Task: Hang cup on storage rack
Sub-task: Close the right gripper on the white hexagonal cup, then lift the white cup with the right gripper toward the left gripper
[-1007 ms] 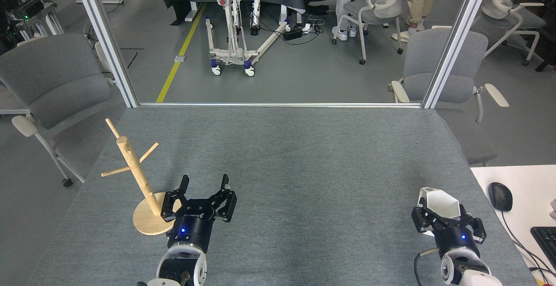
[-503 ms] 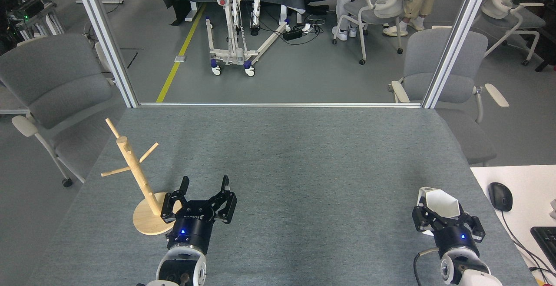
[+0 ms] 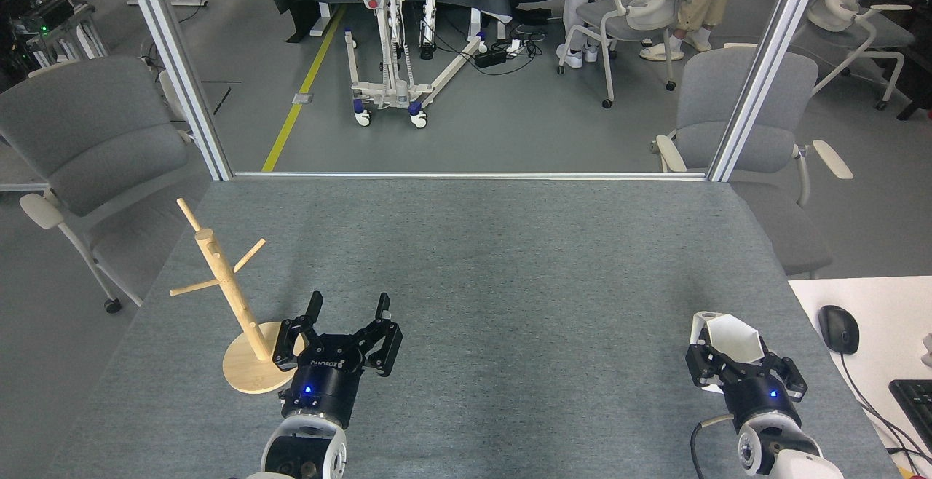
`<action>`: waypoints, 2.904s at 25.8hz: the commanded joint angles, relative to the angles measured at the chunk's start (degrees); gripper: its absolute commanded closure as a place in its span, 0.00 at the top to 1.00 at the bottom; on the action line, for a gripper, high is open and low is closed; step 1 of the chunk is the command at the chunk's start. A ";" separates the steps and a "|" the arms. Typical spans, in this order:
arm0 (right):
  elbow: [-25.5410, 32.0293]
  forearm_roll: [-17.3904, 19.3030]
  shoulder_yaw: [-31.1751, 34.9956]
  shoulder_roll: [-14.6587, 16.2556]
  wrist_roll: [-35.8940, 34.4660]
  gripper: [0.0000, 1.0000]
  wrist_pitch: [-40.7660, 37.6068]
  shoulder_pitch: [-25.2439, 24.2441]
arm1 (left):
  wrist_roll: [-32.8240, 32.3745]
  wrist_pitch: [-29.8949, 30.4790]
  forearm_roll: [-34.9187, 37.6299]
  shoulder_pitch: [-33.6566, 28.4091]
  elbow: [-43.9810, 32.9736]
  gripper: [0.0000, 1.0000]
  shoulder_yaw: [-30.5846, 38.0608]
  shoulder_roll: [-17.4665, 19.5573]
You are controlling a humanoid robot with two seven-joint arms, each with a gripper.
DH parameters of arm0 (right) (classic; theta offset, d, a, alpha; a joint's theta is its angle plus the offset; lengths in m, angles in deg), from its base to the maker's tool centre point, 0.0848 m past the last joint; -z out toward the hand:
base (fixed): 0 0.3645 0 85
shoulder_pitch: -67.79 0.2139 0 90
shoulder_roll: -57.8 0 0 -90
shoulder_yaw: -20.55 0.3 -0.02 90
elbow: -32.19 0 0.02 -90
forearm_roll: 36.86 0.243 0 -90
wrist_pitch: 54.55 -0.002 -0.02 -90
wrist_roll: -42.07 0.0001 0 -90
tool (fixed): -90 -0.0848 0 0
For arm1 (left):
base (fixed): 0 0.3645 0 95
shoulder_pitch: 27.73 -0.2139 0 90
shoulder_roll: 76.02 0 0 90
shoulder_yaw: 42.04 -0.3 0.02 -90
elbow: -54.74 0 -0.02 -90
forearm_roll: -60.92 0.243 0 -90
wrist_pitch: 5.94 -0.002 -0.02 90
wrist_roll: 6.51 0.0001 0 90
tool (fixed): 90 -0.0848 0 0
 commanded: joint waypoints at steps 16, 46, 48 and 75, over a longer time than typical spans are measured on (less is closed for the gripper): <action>32.67 4.01 5.33 1.59 38.72 0.02 1.82 2.58 | 0.06 11.75 0.97 -3.72 -0.23 0.99 -0.72 1.30; 46.56 -3.72 -26.39 -4.39 59.90 0.00 39.27 16.64 | -0.65 16.15 14.85 10.86 6.01 0.98 -11.18 -1.86; 46.38 -3.99 -27.45 -4.39 59.73 0.00 39.27 16.29 | -0.65 18.17 14.94 10.95 5.92 0.98 -11.26 -1.86; 38.47 -17.96 -43.88 -14.76 59.29 0.00 46.91 14.09 | -1.61 27.84 10.63 18.95 12.69 0.99 -14.43 -3.27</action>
